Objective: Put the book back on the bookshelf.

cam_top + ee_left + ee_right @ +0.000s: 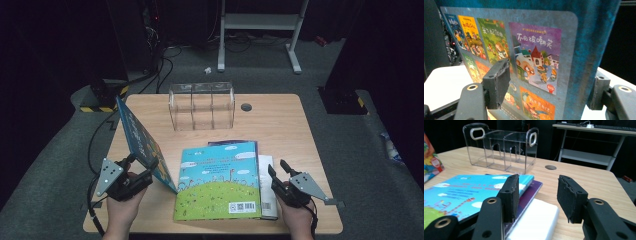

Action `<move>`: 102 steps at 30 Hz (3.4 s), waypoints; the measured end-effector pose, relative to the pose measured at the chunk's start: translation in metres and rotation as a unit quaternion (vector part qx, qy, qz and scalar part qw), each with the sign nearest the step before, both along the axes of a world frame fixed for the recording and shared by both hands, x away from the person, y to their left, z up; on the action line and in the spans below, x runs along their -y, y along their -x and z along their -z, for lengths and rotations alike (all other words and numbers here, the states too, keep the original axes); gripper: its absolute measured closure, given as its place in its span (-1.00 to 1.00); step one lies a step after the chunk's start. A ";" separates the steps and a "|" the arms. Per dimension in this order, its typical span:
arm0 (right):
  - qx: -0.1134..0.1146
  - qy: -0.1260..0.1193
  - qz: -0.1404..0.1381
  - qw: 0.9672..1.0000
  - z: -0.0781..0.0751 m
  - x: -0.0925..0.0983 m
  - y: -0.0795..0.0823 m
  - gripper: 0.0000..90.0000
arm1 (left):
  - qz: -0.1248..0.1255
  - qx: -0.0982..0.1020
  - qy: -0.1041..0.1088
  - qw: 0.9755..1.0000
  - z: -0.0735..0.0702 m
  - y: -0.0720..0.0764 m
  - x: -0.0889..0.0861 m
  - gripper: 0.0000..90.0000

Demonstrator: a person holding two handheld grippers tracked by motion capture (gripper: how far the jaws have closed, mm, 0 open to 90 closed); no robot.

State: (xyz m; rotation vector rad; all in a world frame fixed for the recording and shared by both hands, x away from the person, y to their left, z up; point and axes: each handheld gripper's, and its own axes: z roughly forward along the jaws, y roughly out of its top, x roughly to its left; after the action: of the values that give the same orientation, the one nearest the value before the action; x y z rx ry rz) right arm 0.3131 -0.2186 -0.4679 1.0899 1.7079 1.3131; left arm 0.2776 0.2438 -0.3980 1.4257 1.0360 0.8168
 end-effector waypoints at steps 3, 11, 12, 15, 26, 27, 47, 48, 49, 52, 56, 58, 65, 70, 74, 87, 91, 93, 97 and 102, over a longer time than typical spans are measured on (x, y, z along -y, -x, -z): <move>-0.003 -0.003 -0.004 1.000 0.001 0.000 -0.001 0.18 | -0.004 -0.001 -0.007 1.000 -0.001 0.001 -0.001 -0.23; -0.014 -0.006 -0.006 1.000 0.003 -0.001 -0.002 0.20 | -0.014 0.002 -0.042 0.999 -0.002 0.003 -0.001 0.00; -0.014 -0.005 -0.006 1.000 0.003 -0.001 -0.001 0.20 | -0.015 0.002 -0.046 0.999 -0.002 0.004 -0.002 0.01; -0.015 -0.008 -0.004 1.000 0.004 0.000 -0.002 0.20 | -0.020 0.002 -0.053 0.998 -0.003 0.005 -0.003 0.07; -0.024 -0.009 -0.005 1.000 0.007 -0.001 -0.002 0.19 | -0.024 0.007 -0.060 0.998 -0.005 0.005 -0.009 0.38; -0.024 -0.008 -0.006 1.000 0.006 -0.001 -0.002 0.19 | -0.025 0.007 -0.060 0.998 -0.005 0.005 -0.009 0.40; -0.033 -0.006 0.000 0.999 0.006 0.001 -0.001 0.25 | -0.024 0.012 -0.051 0.998 -0.006 0.001 -0.023 0.48; -0.033 -0.006 0.000 0.999 0.006 0.001 -0.001 0.25 | -0.018 0.012 -0.054 0.998 -0.006 0.000 -0.023 0.48; -0.034 -0.005 -0.001 0.999 0.007 0.002 -0.001 0.26 | -0.012 0.011 -0.056 0.998 -0.007 -0.001 -0.024 0.48; -0.036 -0.006 0.004 0.999 0.005 0.005 0.001 0.26 | -0.004 0.005 -0.050 0.999 -0.008 -0.003 -0.027 0.57; -0.040 -0.010 0.011 0.999 0.004 0.011 0.004 0.26 | 0.005 0.000 -0.033 0.999 -0.008 -0.007 -0.033 0.65; -0.044 -0.010 0.013 0.999 0.006 0.012 0.004 0.24 | 0.017 -0.010 -0.022 1.000 -0.009 -0.011 -0.037 0.65; -0.059 -0.004 0.018 0.998 0.012 0.015 0.005 0.15 | 0.013 -0.006 -0.047 0.999 -0.009 -0.015 -0.034 0.71; -0.058 -0.004 0.018 0.998 0.012 0.016 0.007 0.15 | 0.006 -0.009 -0.043 0.999 -0.011 -0.016 -0.033 0.73; -0.055 -0.004 0.020 0.998 0.011 0.016 0.008 0.15 | 0.003 -0.014 -0.046 0.999 -0.013 -0.015 -0.031 0.74; -0.056 -0.004 0.014 0.998 0.012 0.013 0.006 0.16 | -0.014 -0.020 -0.007 1.000 -0.014 -0.011 -0.045 0.83; -0.059 -0.003 0.010 0.998 0.013 0.011 0.005 0.16 | -0.008 -0.015 -0.021 1.000 -0.014 -0.010 -0.044 0.83; -0.060 -0.002 0.010 0.998 0.013 0.011 0.005 0.15 | -0.003 -0.013 -0.027 1.000 -0.014 -0.010 -0.043 0.82; -0.058 -0.004 0.010 0.998 0.014 0.010 0.005 0.15 | -0.001 -0.012 -0.033 0.999 -0.015 -0.010 -0.043 0.80; -0.060 -0.004 0.008 0.998 0.015 0.010 0.005 0.14 | 0.000 -0.012 -0.036 0.999 -0.015 -0.011 -0.044 0.79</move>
State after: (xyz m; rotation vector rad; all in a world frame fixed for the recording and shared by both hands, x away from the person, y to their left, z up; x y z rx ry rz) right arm 0.3084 -0.2291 -0.4834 1.2075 1.7783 1.2682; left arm 0.2886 0.2879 -0.3832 1.5005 1.0332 0.8461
